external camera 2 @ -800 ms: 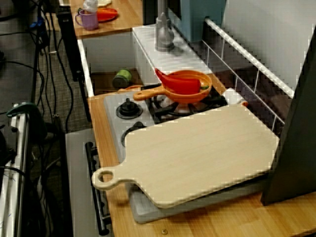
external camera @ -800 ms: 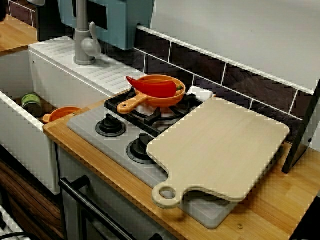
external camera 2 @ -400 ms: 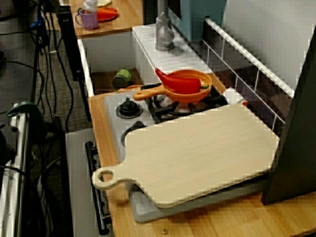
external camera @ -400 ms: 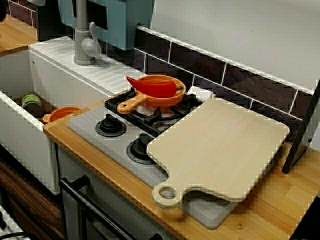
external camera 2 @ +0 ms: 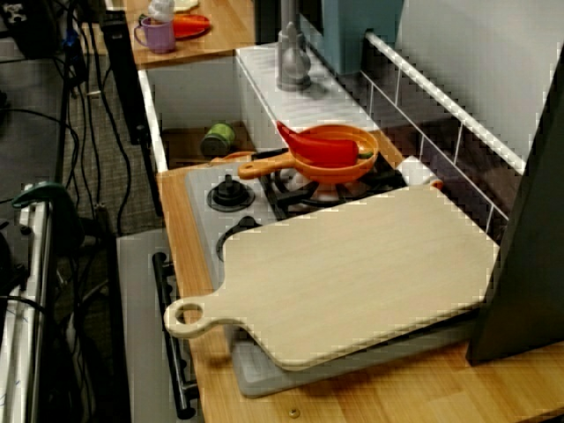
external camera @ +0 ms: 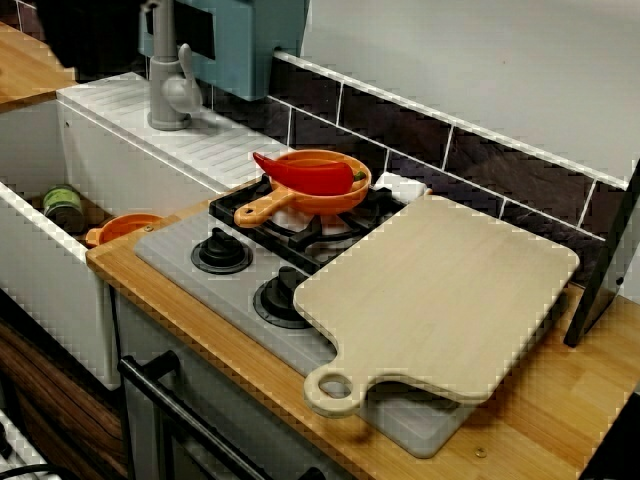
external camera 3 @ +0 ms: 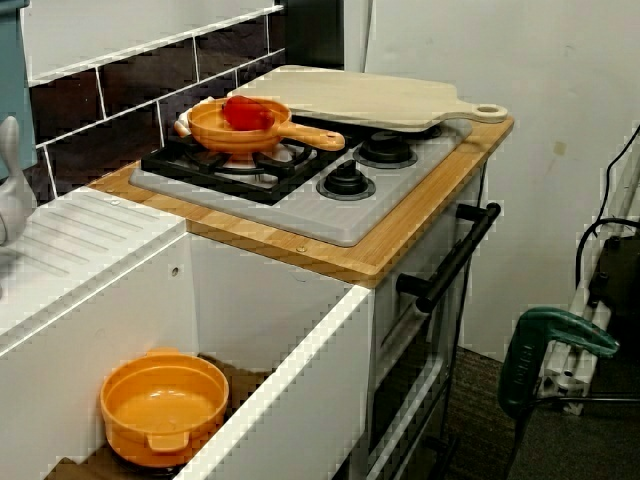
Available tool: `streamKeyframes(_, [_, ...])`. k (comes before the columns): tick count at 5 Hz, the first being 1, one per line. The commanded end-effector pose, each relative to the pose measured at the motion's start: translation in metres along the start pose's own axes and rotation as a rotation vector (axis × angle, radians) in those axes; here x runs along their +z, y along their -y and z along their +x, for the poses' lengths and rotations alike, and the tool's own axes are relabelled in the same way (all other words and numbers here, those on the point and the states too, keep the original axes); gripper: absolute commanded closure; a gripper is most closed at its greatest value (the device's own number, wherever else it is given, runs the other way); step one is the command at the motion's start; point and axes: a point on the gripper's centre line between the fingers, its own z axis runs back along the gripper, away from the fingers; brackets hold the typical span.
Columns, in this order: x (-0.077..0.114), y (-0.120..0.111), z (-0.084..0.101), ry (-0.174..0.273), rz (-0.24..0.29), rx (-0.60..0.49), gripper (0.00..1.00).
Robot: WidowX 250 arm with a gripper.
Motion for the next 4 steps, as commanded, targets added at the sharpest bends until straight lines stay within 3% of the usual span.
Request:
streamKeyframes(1, [-0.010, 0.009, 0.044, 0.029, 0.041, 0.078, 0.00])
streamKeyframes(2, [-0.022, 0.011, 0.070, 0.079, 0.086, 0.088, 0.00])
streamKeyframes(4, [-0.052, 0.003, 0.129, 0.105, 0.144, 0.111, 0.00])
